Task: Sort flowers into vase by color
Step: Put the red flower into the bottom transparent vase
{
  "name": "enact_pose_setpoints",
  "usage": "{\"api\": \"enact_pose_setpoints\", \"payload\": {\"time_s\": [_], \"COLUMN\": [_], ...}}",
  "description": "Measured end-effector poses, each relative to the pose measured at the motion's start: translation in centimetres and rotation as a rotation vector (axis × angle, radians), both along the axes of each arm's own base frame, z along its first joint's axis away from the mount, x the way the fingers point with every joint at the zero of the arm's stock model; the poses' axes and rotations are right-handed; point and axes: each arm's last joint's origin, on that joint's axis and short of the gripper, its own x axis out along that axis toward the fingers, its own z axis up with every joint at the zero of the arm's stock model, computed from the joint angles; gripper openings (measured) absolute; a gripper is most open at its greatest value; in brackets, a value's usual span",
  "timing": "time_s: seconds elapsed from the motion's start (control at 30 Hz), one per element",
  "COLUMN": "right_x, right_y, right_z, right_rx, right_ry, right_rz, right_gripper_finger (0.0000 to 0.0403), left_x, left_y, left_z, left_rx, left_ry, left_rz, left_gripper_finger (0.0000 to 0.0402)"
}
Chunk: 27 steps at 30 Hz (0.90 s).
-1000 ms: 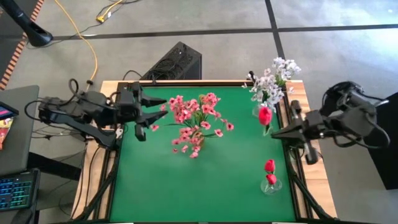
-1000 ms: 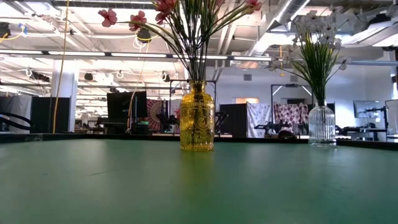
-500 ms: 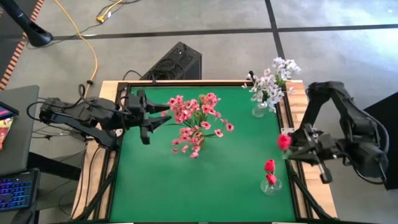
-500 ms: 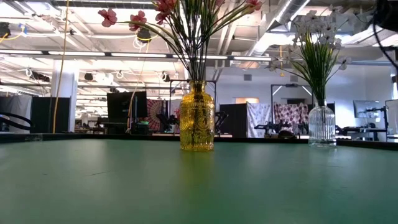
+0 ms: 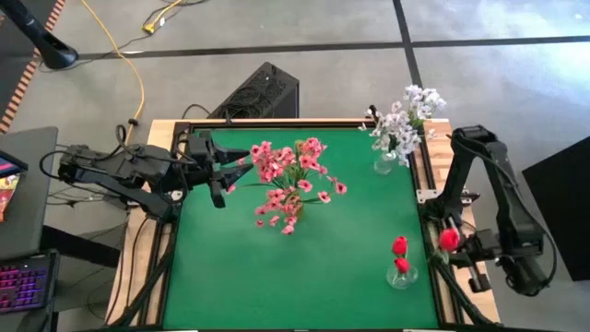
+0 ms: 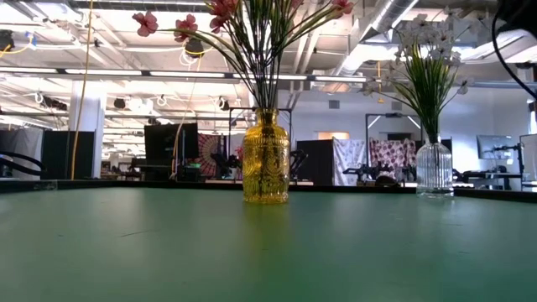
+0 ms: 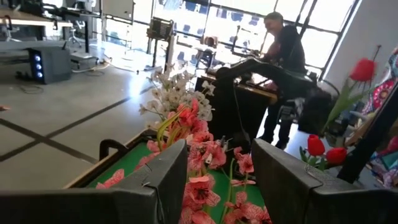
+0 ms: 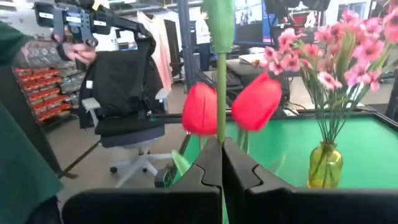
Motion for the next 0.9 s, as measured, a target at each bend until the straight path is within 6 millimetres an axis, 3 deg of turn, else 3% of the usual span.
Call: {"api": "enact_pose_setpoints", "payload": {"time_s": [0.23, 0.67, 0.9], "right_x": [0.3, 1.9, 1.3], "right_y": [0.9, 2.4, 3.9], "right_z": [-2.8, -3.4, -4.8], "right_rx": [-0.033, 0.007, -0.059], "right_ry": [-0.004, 0.0, -0.007], "right_rz": [-0.027, -0.119, -0.092], "right_gripper_finger": [0.002, 0.002, 0.002], "left_x": [0.0, 0.0, 0.0], "left_y": [0.0, 0.0, 0.0], "left_z": [0.0, -0.1, -0.3], "left_rx": [-0.039, -0.045, -0.04], "left_ry": [-0.013, -0.005, 0.014], "left_rz": [0.01, 0.012, 0.012], "left_gripper_finger": [0.0168, 0.0168, 0.0168]}}
